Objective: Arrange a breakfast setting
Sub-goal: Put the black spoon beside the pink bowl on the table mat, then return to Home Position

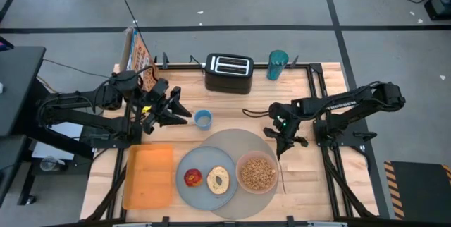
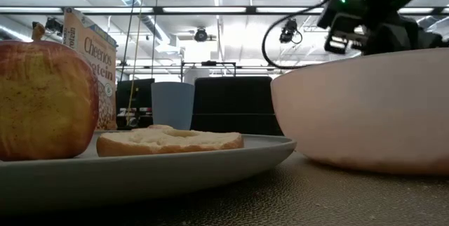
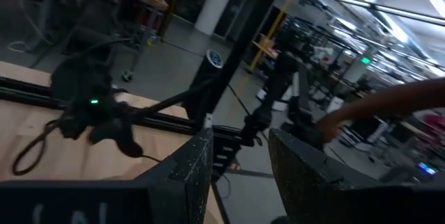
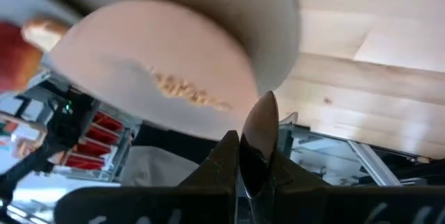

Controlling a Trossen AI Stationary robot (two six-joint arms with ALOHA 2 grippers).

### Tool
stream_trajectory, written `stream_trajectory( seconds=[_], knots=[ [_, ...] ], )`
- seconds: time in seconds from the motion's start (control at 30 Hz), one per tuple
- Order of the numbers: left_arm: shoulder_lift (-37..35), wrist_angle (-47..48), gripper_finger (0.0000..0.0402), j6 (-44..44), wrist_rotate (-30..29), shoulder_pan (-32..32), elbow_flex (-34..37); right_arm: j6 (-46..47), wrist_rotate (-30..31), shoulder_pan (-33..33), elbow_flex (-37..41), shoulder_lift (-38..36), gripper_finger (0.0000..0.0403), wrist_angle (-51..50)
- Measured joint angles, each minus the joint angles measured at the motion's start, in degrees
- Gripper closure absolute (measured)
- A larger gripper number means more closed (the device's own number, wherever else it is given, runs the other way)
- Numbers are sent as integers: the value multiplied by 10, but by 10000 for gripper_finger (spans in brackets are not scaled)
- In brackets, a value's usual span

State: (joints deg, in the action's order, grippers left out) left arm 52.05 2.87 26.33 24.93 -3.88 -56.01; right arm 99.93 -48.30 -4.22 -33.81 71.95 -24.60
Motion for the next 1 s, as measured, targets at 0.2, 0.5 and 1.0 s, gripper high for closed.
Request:
stream_trajectory(
  seconds=[0.2,0.5,1.0],
  knots=[
    [0,0,253,0,18,0,0,65,4,-15,57,0,383,81],
    [0,0,253,0,18,0,0,132,45,-32,81,0,383,158],
    [0,-1,253,-2,17,0,0,141,115,-35,83,0,341,145]
  ],
)
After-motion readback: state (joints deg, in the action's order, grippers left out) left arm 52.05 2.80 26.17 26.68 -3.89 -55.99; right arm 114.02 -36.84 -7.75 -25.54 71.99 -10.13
